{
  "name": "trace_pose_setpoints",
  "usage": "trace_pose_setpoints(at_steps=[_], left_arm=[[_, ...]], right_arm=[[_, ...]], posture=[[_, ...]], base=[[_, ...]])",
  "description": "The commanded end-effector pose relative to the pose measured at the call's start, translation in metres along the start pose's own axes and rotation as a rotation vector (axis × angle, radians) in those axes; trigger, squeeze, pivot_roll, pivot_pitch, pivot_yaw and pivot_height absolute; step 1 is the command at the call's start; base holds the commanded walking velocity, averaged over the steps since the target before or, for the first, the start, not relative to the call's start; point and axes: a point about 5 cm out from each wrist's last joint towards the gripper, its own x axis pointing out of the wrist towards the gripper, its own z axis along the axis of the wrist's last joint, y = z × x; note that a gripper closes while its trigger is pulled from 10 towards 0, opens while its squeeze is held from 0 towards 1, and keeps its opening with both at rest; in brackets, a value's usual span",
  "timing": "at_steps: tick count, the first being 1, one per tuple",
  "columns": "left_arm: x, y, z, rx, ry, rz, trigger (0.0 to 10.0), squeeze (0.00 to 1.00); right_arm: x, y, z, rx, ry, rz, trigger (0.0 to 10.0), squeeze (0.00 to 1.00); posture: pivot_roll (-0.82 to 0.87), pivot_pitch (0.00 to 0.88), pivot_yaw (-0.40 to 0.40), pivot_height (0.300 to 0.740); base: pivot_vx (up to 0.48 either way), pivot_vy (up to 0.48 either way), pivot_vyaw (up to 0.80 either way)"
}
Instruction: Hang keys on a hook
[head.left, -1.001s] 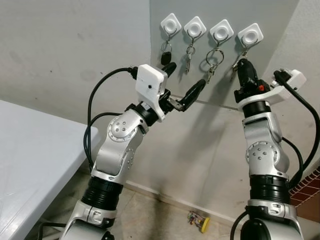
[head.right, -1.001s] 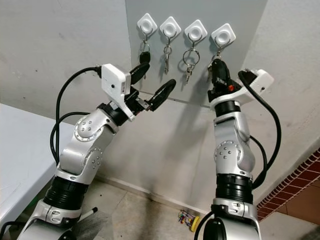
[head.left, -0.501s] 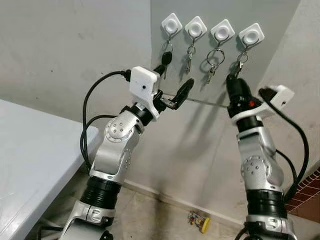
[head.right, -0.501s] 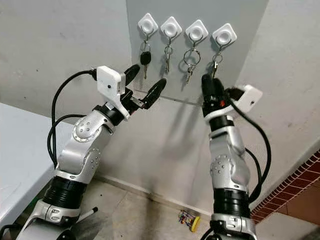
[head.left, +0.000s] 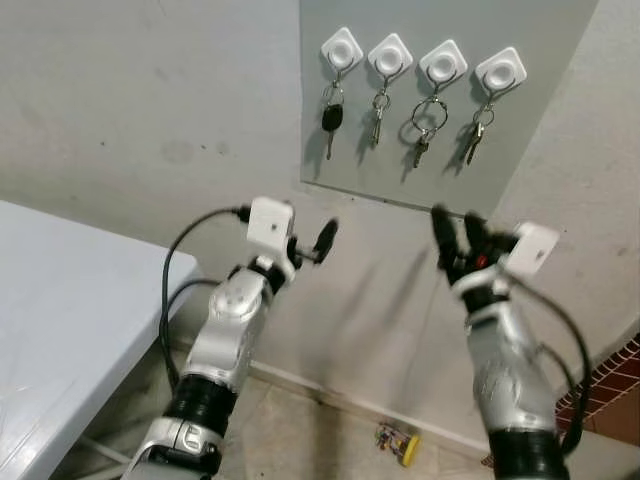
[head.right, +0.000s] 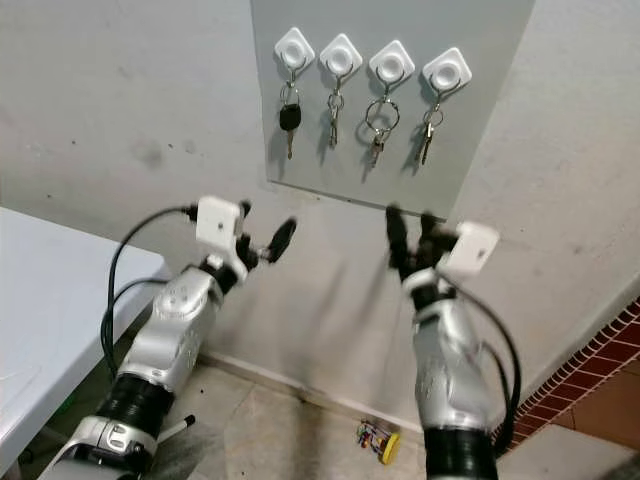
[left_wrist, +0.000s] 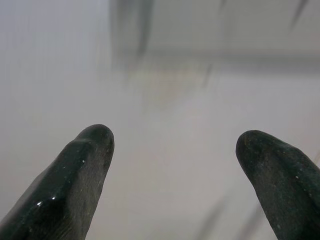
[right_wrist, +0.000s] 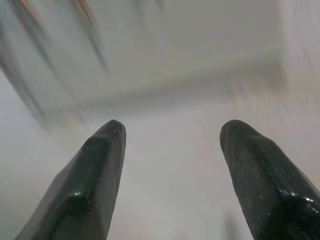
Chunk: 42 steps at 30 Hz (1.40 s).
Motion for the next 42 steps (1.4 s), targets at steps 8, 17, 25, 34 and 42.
trace_pose_setpoints(at_steps=[8,17,25,34,42], left_arm=[[-0.025,0.017,-0.065,0.050,0.222,0.136,10.0,0.00],[-0.064,0.007,-0.124,-0.034,0.486,0.099,10.0,0.00],[-0.095,0.000,-0.155,-0.086,0.639,0.094,10.0,0.00],[-0.126,-0.005,-0.178,-0.059,0.776,0.092,10.0,0.00],[-0.145,-0.002,-0.188,-0.042,0.841,0.107,10.0,0.00]], right_arm=[[-0.029,-0.022,-0.057,-0.123,0.205,-0.072,10.0,1.00],[-0.085,-0.044,-0.121,-0.251,0.542,-0.151,10.0,1.00],[-0.123,-0.053,-0.146,-0.274,0.730,-0.198,10.0,1.00],[-0.177,-0.066,-0.165,-0.315,0.946,-0.278,10.0,1.00],[-0.210,-0.071,-0.172,-0.287,1.046,-0.338,10.0,1.00]], posture=[[-0.05,0.000,0.026,0.740],[-0.05,0.000,0.026,0.740],[-0.05,0.000,0.026,0.740],[-0.05,0.000,0.022,0.740],[-0.05,0.000,0.021,0.740]], base=[[0.000,0.000,0.00],[0.000,0.000,0.00],[0.000,0.000,0.00],[0.000,0.000,0.00],[0.000,0.000,0.00]])
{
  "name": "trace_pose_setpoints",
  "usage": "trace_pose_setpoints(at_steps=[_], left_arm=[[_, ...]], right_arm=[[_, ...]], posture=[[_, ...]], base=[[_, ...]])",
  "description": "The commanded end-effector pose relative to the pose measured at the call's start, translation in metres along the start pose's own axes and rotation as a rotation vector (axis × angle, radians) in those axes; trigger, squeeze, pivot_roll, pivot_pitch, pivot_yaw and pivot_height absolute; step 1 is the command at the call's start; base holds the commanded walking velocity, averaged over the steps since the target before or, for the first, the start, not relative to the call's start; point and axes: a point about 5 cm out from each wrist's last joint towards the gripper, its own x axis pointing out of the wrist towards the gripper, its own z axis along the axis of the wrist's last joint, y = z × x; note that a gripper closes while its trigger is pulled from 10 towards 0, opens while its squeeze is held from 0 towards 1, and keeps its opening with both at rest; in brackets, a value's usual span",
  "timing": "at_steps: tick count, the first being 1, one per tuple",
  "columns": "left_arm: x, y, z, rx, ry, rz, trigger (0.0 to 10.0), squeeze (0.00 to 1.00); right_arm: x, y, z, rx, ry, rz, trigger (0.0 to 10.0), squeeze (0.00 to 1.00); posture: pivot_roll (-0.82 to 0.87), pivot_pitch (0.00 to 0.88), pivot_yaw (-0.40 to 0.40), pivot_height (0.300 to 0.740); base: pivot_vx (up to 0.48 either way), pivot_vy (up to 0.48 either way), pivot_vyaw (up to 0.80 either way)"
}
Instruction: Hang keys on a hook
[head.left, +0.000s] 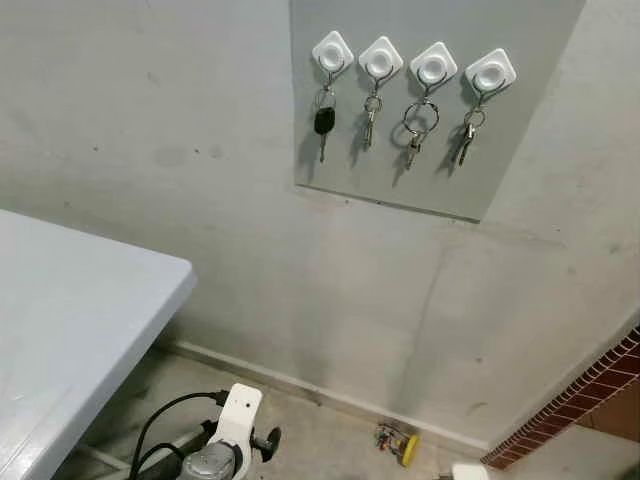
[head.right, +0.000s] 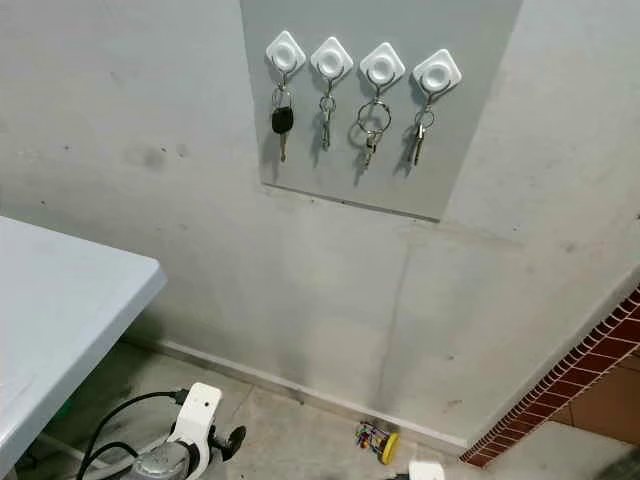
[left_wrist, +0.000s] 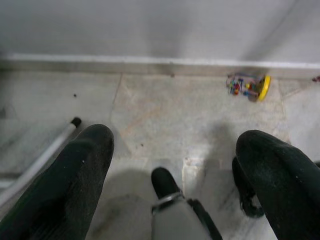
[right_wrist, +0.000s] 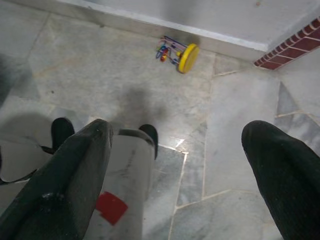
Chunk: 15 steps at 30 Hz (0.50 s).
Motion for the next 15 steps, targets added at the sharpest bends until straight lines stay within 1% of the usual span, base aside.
trace_pose_setpoints(at_steps=[1,3,4,5,6,9,15], left_arm=[[-0.0039,0.0068,-0.0117,0.002,0.041,0.022,10.0,0.00],[-0.0050,0.0087,-0.0144,0.005,0.048,0.025,10.0,0.00],[-0.0056,0.0095,-0.0156,0.003,0.051,0.026,10.0,0.00],[-0.0060,0.0103,-0.0168,0.004,0.055,0.028,10.0,0.00],[-0.0069,0.0117,-0.0192,0.017,0.065,0.033,10.0,0.00],[-0.0078,0.0131,-0.0215,0.013,0.073,0.040,10.0,0.00],[-0.0072,0.0140,-0.0186,-0.001,0.061,0.046,10.0,0.00]], right_arm=[[-0.0014,0.0010,-0.0062,0.001,0.027,0.000,10.0,1.00],[-0.0012,0.0023,-0.0060,0.006,0.026,0.002,10.0,1.00],[-0.0010,0.0029,-0.0057,0.009,0.025,0.003,10.0,0.82],[-0.0008,0.0032,-0.0053,0.011,0.024,0.003,10.0,0.57],[-0.0002,0.0039,-0.0033,0.014,0.017,0.002,10.0,0.00],[0.0008,0.0055,-0.0001,0.030,0.004,0.012,10.0,0.00],[0.0018,0.0063,0.0025,0.026,0.001,0.011,10.0,0.00]], posture=[[-0.05,0.000,0.024,0.740],[-0.05,0.000,0.027,0.740],[-0.05,0.000,0.027,0.740],[-0.05,0.000,0.027,0.740],[-0.06,0.000,0.031,0.740],[-0.06,0.000,0.031,0.740],[-0.05,0.000,0.030,0.740]], base=[[0.000,0.000,0.00],[0.000,0.000,0.00],[0.000,0.000,0.00],[0.000,0.000,0.00],[0.000,0.000,0.00],[0.000,0.000,0.00],[0.000,0.000,0.00]])
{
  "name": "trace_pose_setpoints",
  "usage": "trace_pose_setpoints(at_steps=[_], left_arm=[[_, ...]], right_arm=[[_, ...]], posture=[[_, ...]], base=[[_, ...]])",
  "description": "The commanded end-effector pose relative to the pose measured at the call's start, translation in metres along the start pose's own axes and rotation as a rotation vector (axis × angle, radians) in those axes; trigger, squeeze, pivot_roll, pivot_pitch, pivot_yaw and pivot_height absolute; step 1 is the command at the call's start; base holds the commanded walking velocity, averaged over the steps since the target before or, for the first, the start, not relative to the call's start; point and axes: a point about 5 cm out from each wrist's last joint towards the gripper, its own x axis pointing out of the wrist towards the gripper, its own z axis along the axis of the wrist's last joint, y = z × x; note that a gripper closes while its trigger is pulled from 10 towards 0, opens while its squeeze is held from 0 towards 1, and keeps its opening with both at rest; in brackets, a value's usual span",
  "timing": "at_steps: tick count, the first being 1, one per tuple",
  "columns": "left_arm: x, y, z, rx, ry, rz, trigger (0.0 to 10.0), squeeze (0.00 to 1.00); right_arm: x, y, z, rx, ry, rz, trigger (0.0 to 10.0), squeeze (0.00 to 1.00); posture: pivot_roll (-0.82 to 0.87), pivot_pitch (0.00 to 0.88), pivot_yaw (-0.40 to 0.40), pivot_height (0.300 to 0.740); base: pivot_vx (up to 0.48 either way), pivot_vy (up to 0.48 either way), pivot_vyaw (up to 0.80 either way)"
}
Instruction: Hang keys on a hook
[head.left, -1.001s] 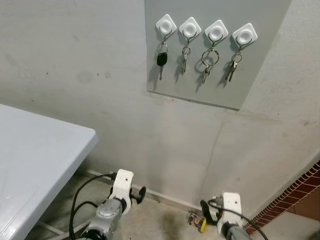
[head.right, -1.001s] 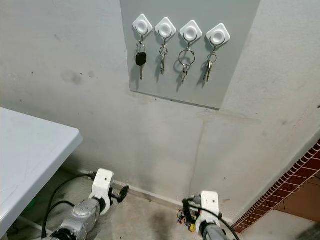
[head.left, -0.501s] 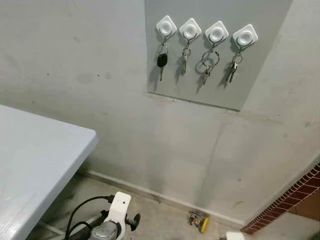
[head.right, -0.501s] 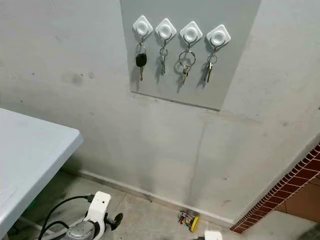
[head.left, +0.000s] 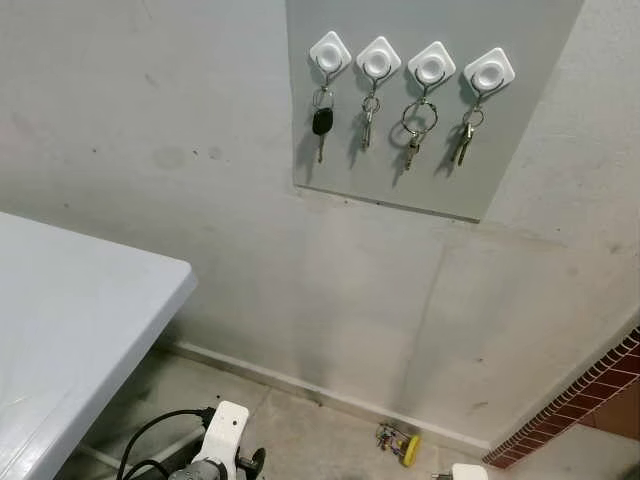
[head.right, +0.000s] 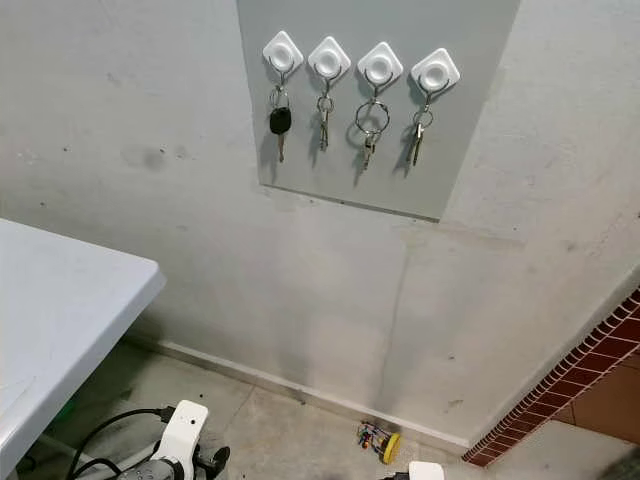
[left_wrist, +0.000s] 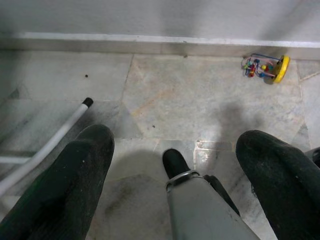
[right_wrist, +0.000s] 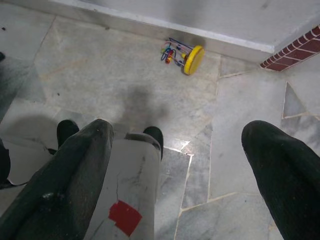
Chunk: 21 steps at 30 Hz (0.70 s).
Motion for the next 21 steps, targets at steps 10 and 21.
trace_pose_setpoints(at_steps=[10,21], left_arm=[[0.0008,0.0020,0.0037,-0.015,-0.005,0.015,10.0,0.00],[0.0003,0.0018,0.0010,-0.020,0.002,0.016,10.0,0.00]], right_arm=[[0.0011,0.0015,0.0001,0.033,0.019,-0.002,10.0,0.00],[-0.0001,0.0002,-0.0036,0.039,0.030,-0.007,10.0,0.00]], posture=[[-0.05,0.000,0.033,0.740],[-0.06,0.000,0.032,0.740]], base=[[0.000,0.000,0.00],[0.000,0.000,-0.68]])
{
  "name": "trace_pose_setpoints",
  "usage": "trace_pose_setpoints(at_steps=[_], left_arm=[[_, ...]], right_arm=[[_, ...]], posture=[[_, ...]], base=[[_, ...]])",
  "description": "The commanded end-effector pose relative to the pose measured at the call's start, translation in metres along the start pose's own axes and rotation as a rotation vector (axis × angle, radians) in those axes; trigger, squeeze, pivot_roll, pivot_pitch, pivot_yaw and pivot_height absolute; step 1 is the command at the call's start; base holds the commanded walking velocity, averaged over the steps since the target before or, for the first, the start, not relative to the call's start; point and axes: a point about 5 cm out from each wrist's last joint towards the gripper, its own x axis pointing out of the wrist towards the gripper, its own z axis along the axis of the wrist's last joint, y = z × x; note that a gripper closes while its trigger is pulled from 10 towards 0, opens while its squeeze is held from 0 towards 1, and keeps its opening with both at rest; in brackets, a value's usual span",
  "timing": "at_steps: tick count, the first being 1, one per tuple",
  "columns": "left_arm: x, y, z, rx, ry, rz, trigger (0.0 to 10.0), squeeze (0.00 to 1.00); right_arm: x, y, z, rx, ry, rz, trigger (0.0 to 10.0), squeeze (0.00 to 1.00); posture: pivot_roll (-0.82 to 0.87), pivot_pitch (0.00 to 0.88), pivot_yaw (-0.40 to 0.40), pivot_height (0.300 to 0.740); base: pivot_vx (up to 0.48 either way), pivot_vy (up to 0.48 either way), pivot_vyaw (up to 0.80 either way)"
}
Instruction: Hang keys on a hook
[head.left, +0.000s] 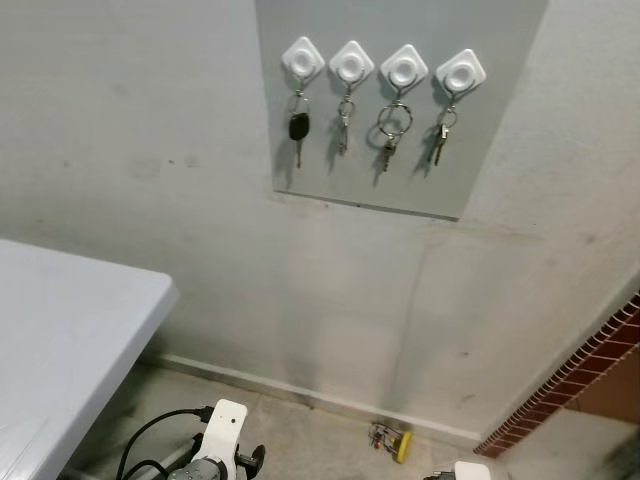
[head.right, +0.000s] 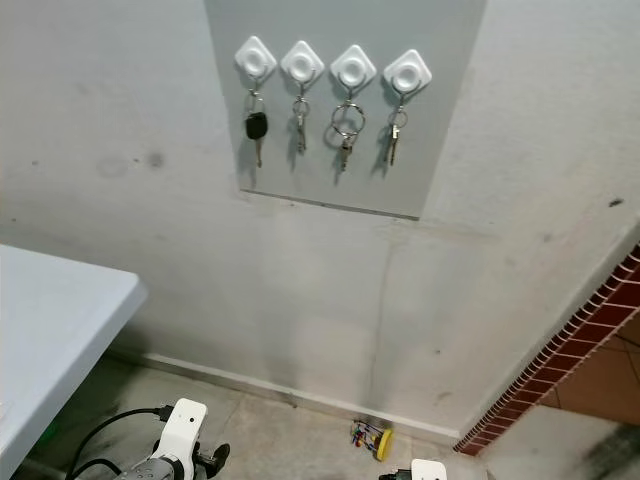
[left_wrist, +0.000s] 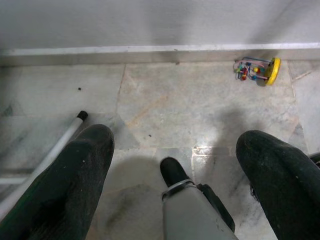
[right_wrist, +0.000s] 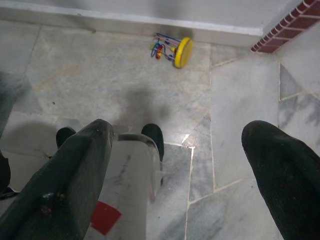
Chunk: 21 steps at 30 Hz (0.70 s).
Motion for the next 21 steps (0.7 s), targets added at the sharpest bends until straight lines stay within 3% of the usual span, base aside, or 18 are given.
trace_pose_setpoints(at_steps=[1,21], left_arm=[[-0.0002,0.0020,-0.0007,0.000,0.009,0.012,10.0,0.00],[0.0007,0.0013,0.0026,0.002,0.001,0.008,10.0,0.00]], right_arm=[[-0.0005,0.0019,-0.0035,0.002,0.017,0.006,10.0,0.00],[0.0012,0.0037,0.0008,0.000,0.012,0.004,10.0,0.00]], posture=[[-0.05,0.000,0.032,0.740],[-0.06,0.000,0.034,0.740]], base=[[0.000,0.000,-0.68],[0.000,0.000,-0.64]])
